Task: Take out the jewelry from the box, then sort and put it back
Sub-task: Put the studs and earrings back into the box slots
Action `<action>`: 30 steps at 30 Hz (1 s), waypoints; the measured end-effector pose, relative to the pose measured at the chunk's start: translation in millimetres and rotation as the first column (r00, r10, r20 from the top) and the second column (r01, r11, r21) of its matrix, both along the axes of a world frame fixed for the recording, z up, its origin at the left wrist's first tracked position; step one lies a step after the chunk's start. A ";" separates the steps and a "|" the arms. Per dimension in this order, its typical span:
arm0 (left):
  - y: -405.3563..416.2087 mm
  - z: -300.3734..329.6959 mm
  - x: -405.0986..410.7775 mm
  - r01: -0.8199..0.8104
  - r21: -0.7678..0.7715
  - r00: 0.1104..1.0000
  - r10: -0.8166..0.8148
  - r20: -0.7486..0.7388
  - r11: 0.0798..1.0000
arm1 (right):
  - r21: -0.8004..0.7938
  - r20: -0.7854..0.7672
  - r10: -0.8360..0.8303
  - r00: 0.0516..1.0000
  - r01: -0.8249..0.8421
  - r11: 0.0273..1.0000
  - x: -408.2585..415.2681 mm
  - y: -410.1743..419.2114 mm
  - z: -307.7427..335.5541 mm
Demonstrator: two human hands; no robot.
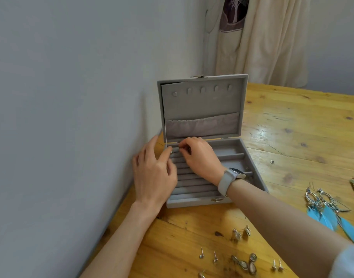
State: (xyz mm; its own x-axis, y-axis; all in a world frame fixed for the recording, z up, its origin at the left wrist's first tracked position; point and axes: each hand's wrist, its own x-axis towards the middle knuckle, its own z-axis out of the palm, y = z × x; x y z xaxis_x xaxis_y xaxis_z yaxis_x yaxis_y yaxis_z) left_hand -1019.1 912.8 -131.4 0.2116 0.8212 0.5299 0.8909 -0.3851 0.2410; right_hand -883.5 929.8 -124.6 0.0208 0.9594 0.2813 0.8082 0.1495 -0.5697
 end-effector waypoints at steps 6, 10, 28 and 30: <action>-4.1 -5.5 -1.7 -0.050 -0.023 0.994 0.052 0.096 0.998 | 0.044 0.102 0.000 0.995 -0.004 0.999 -8.6 4.4 -2.5; -3.3 -6.3 -1.4 -0.066 -0.063 0.991 0.073 0.108 0.996 | 0.061 0.114 -0.022 0.993 0.015 0.998 -12.1 5.6 -5.4; -7.8 -5.3 -1.7 -0.039 -0.090 0.991 0.050 0.123 0.995 | 0.054 0.097 0.023 0.995 -0.028 0.998 -5.1 -3.8 -3.1; -9.1 -2.3 -1.8 -0.025 -0.072 0.992 0.034 0.121 0.997 | 0.050 0.044 0.029 0.999 -0.031 0.998 -1.1 -11.9 5.6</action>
State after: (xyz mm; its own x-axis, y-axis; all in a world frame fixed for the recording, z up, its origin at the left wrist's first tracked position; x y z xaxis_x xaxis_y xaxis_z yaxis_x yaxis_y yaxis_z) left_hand -1020.9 903.7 -133.7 0.1240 0.8620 0.4915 0.8638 -0.3375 0.3741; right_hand -884.6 917.9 -119.0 -0.0214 0.9438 0.3298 0.8266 0.2023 -0.5253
